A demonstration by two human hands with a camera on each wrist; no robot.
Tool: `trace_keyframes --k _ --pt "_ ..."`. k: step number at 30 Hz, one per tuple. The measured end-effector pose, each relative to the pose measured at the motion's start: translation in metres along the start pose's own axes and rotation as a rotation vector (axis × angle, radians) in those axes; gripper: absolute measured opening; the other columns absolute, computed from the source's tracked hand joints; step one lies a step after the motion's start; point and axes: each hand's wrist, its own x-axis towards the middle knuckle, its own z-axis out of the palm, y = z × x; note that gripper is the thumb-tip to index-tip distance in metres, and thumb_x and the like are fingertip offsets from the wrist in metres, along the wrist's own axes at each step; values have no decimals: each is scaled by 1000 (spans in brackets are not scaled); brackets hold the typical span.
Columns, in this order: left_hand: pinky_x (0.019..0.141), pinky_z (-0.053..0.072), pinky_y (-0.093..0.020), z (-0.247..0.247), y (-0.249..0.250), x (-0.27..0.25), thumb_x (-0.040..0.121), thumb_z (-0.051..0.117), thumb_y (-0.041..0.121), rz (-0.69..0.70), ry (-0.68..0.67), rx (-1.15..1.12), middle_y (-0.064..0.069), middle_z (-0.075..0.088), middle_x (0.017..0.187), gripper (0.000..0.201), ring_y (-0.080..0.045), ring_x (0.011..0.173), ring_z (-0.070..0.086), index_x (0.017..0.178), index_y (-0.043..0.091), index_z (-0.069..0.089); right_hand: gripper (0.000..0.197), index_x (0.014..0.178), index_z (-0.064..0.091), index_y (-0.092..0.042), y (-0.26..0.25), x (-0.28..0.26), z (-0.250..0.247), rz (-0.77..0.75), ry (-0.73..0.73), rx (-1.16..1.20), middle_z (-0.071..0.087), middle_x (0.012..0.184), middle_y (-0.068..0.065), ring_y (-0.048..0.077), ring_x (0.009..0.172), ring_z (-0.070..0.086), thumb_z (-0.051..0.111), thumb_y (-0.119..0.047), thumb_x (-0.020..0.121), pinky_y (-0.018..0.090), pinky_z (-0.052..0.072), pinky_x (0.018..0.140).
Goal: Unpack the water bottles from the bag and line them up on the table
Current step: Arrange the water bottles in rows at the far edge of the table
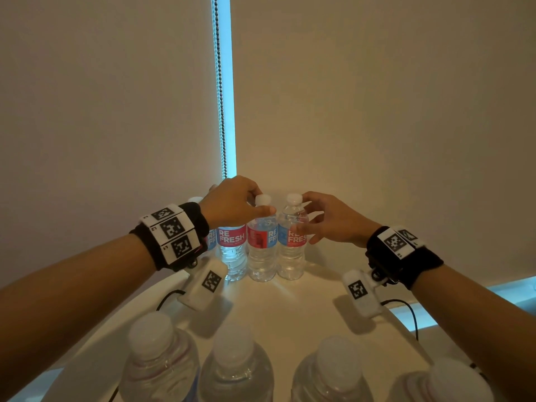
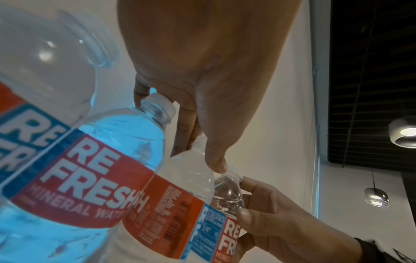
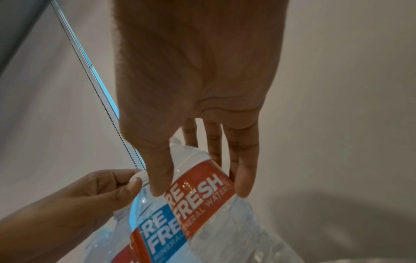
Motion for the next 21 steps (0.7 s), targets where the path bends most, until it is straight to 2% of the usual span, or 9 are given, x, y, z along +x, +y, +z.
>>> trace_keyframes --k 4,7,11,16,18,21 --pt "83 54 -31 -2 -1 -1 79 74 53 6 -8 -9 -1 75 103 49 -13 88 67 108 13 71 56 130 52 -19 1 -1 1 3 -4 -16 62 119 4 24 88 74 79 -25 82 44 64 70" --pt "91 56 -35 -5 -2 -5 79 74 53 14 0 -36 -1 75 107 52 -14 96 70 112 13 71 62 133 50 -19 2 -2 1 14 -5 -24 61 123 4 23 89 74 80 -25 80 44 64 72" --pt "91 48 -25 -18 -4 -12 80 72 54 35 66 -53 3 71 115 54 -10 104 66 119 16 67 66 135 47 -19 3 -6 0 27 5 -38 58 126 3 24 89 74 81 -25 79 44 63 74" --pt "91 49 -25 -51 -3 -38 81 72 49 157 192 -34 4 73 112 47 -10 104 67 115 17 71 68 136 47 -22 -1 -20 -8 46 61 -80 56 127 1 17 90 72 82 -31 78 35 64 72" --pt "93 53 -31 -68 -4 -56 82 71 47 205 234 -48 6 74 109 42 -8 101 69 113 18 72 64 134 50 -22 -3 -32 -17 36 115 -82 57 125 0 16 92 71 81 -32 78 37 63 74" --pt "90 57 -31 -93 -8 -88 84 72 38 256 213 -102 5 77 102 32 -8 94 72 108 18 73 47 125 58 -20 -9 -59 -35 -42 210 -93 62 120 -1 19 94 71 77 -26 83 38 63 75"
